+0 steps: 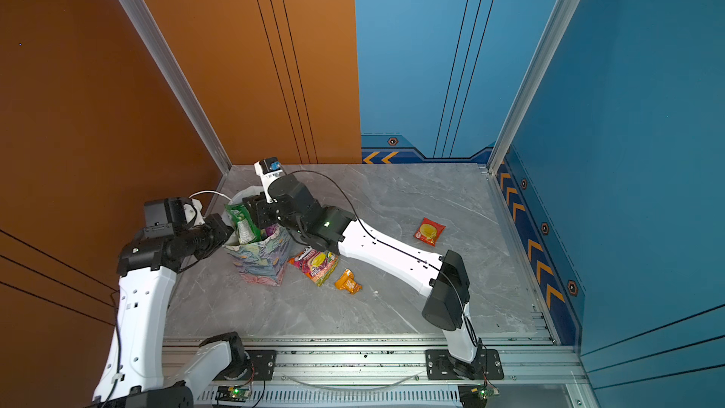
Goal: Place the snacks into the paper bag
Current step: Place the snack in the paper bag.
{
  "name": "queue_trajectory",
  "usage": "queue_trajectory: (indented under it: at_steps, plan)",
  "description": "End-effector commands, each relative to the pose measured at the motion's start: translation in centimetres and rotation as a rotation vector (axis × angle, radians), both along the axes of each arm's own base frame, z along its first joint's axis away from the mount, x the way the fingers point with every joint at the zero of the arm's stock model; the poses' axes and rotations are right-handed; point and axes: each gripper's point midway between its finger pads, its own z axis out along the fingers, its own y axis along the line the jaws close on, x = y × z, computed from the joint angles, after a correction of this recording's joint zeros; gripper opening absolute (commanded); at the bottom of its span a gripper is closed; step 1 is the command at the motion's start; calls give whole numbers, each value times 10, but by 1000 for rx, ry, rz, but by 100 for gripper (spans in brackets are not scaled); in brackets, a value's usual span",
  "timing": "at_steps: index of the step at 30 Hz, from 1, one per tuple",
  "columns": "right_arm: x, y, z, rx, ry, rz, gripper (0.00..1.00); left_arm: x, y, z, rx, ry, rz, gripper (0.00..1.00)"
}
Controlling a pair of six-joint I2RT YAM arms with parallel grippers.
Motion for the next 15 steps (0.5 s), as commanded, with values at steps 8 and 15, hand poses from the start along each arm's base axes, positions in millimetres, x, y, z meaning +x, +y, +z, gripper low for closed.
queue_trajectory:
  at_steps: [8, 15]
  plan:
    - [-6, -76, -25, -142, 123, -96, 58, 10, 18, -2, 79, -21, 43, 0]
    - [5, -137, -83, -283, 146, -190, 67, -4, 43, -8, 185, -1, 140, 0]
